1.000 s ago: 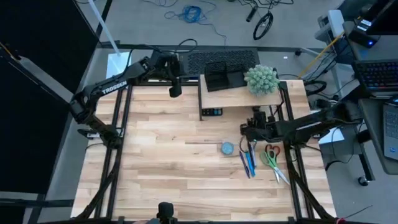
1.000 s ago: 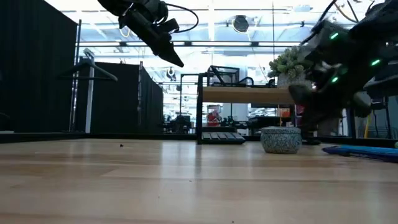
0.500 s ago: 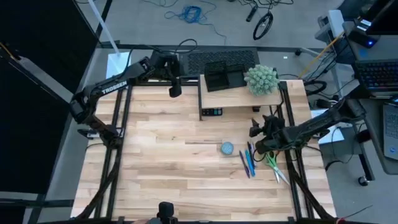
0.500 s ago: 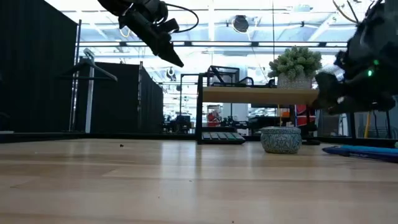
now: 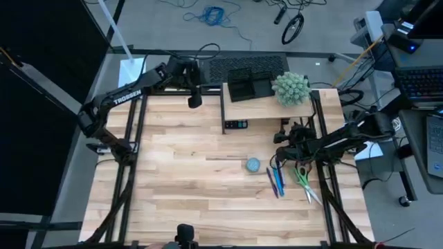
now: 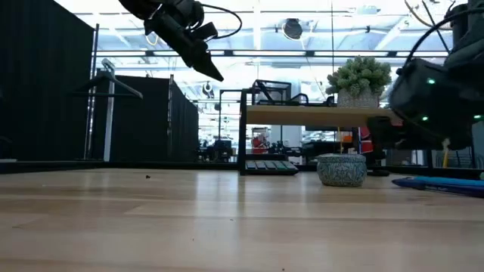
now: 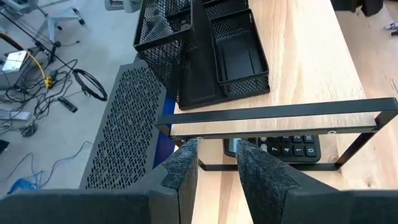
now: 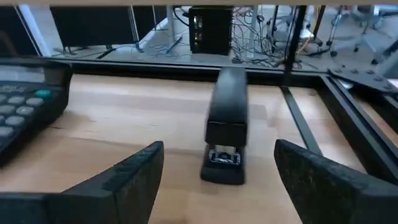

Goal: Pick and place office supplies into organizer
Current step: Remove the black stapler from under the wooden shelf

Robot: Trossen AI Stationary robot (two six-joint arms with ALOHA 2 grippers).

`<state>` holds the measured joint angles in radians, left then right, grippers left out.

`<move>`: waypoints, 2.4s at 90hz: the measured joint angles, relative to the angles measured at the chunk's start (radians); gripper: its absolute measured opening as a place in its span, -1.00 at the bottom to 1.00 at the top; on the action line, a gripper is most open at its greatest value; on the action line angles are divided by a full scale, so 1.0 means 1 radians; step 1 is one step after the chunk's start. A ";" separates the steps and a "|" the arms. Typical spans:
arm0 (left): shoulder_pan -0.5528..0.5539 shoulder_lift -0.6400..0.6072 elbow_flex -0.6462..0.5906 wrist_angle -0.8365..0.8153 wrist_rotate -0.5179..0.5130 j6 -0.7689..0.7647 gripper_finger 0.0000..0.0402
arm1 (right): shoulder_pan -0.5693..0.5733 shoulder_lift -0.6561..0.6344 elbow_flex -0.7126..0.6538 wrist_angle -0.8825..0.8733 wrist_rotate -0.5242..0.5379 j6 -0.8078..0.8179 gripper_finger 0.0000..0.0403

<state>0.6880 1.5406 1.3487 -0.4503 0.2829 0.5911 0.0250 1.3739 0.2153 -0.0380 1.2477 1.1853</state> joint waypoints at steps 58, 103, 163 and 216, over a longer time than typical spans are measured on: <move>0.000 0.000 0.000 0.001 0.002 0.000 -0.50 | -0.149 0.143 0.000 0.213 -0.023 -0.135 0.34; 0.000 0.000 0.000 -0.002 0.002 0.019 -0.50 | -0.268 0.175 0.000 0.389 -0.046 -0.368 0.33; 0.005 0.000 0.000 -0.001 0.002 0.019 -0.50 | -0.305 0.175 0.000 0.480 -0.091 -0.461 -0.09; 0.006 0.000 0.000 -0.005 0.001 0.017 -0.50 | -0.243 0.171 0.009 0.449 -0.152 -0.419 -0.45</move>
<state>0.6936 1.5406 1.3487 -0.4557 0.2839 0.6079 -0.2182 1.5447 0.2245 0.4107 1.0956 0.7660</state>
